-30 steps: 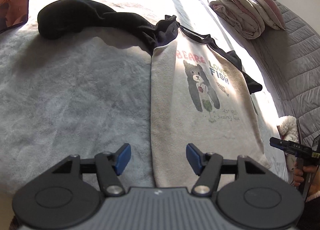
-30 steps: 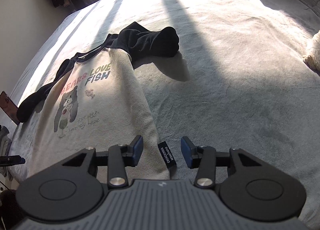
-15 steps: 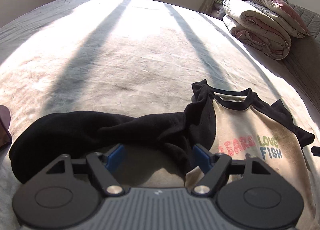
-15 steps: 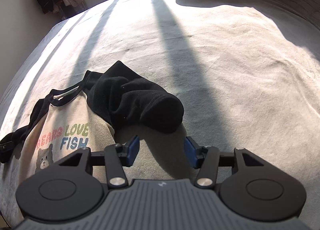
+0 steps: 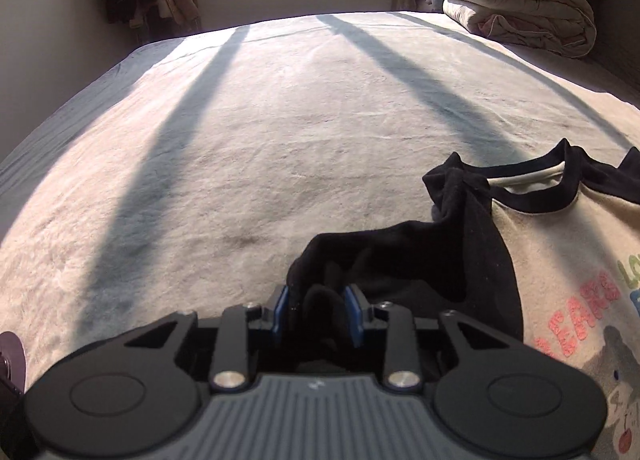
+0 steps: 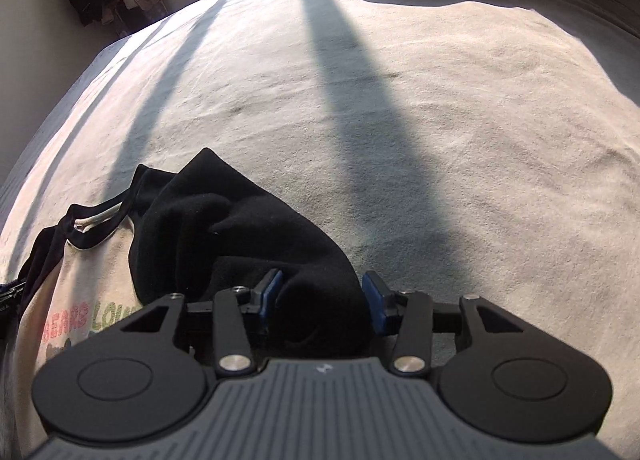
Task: Fold clothes
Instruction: 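Grasp the black sleeve cuffs with both grippers and lift them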
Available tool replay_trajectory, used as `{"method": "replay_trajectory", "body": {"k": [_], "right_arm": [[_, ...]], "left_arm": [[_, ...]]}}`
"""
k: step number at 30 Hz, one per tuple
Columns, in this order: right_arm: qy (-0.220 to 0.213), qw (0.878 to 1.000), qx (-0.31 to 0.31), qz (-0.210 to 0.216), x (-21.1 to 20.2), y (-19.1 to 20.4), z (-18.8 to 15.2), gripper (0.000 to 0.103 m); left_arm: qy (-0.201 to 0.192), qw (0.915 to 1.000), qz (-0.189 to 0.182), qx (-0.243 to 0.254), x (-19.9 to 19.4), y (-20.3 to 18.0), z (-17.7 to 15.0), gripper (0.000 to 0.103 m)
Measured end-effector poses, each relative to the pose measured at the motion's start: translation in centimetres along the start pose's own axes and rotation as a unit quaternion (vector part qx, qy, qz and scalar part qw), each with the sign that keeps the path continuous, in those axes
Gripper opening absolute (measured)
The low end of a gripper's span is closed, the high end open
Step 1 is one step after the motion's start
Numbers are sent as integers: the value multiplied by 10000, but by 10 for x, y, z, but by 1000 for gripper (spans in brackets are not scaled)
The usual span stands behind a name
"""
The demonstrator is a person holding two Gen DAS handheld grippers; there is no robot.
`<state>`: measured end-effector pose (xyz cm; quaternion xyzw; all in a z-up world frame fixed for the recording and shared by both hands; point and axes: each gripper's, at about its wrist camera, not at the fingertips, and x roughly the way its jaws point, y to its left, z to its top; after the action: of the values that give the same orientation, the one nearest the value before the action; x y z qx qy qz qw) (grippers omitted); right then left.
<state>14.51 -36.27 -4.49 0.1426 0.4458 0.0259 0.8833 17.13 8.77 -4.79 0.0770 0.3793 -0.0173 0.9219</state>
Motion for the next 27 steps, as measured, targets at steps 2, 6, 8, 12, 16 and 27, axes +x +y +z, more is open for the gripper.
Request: {"method": "replay_trajectory", "body": {"k": [2, 6, 8, 12, 16, 27], "right_arm": [[-110, 9999, -126, -44, -4, 5, -2, 26], [-577, 9961, -363, -568, -22, 10, 1, 21], [-875, 9899, -557, -969, -32, 12, 3, 20], [-1226, 9799, -681, -1422, -38, 4, 5, 20], [-1245, 9825, -685, -1207, -37, -2, 2, 21], [-987, 9919, -773, 208, -61, 7, 22, 23]], "left_arm": [[40, 9995, 98, -299, -2, 6, 4, 11], [60, 9933, 732, -893, -3, 25, 10, 10], [179, 9894, 934, -1100, 1, 34, 11, 11], [312, 9878, 1051, -1105, 3, 28, 12, 13], [252, 9869, 1122, -1136, -9, 17, 19, 23], [88, 9784, -812, -1896, -67, -66, 31, 48]]}}
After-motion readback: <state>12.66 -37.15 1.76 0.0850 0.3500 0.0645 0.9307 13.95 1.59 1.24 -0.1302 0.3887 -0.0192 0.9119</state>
